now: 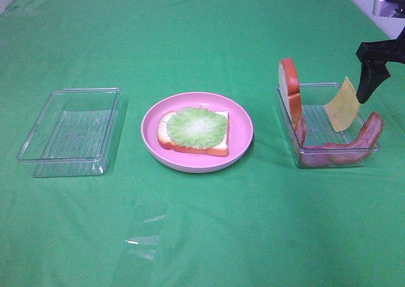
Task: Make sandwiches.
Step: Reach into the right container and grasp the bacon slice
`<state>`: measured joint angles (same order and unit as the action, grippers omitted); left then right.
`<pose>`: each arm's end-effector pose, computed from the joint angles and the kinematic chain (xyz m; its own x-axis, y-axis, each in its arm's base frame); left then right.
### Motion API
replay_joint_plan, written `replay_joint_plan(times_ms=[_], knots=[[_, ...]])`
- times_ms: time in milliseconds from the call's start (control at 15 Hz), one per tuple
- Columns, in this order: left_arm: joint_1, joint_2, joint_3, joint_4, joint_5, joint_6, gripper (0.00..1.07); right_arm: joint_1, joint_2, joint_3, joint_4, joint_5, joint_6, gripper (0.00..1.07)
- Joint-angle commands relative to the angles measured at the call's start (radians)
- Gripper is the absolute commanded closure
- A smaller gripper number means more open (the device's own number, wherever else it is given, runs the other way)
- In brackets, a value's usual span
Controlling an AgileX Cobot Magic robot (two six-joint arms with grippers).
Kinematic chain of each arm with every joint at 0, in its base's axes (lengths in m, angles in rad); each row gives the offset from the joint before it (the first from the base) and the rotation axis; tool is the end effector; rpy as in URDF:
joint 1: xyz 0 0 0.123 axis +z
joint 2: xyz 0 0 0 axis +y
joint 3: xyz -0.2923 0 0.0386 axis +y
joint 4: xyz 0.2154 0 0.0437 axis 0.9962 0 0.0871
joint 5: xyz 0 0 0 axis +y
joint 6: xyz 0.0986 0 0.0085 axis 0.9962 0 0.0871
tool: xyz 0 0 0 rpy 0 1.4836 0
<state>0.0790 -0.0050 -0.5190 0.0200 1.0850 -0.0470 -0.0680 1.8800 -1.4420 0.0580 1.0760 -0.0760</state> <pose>-0.0399 -0.0014 0.2605 -0.4509 -0.0735 -0.8895 -0.1116 0.9934 -0.0254 0.3530 -0.0190 0.2401 -0.9890 0.0189 -0.1465 0.0126 0.9990 0.0434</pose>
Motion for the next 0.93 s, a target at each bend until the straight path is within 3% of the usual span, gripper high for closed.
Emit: replay_joint_plan(times_ms=[67, 400, 600, 733, 800, 867, 933], knots=[[0.001, -0.019, 0.002, -0.005, -0.011, 0.003, 0.06, -0.003, 0.048, -0.003, 0.003, -0.014, -0.017, 0.2], [0.001, -0.019, 0.002, -0.005, -0.011, 0.003, 0.06, -0.003, 0.147, -0.003, 0.014, -0.041, -0.022, 0.2], [0.001, -0.019, 0.002, -0.005, -0.011, 0.003, 0.06, -0.003, 0.151, -0.002, 0.02, -0.064, -0.028, 0.27], [0.001, -0.019, 0.002, -0.005, -0.011, 0.003, 0.06, -0.003, 0.152, -0.002, 0.019, -0.073, -0.026, 0.44], [0.001, -0.019, 0.002, -0.005, -0.011, 0.003, 0.06, -0.003, 0.152, -0.002, 0.011, -0.073, -0.007, 0.67], [0.001, -0.019, 0.002, -0.005, -0.011, 0.003, 0.06, -0.003, 0.152, -0.002, 0.005, -0.072, -0.002, 0.8], [0.001, -0.019, 0.002, -0.005, -0.011, 0.003, 0.06, -0.003, 0.152, -0.002, 0.005, -0.069, -0.002, 0.87]])
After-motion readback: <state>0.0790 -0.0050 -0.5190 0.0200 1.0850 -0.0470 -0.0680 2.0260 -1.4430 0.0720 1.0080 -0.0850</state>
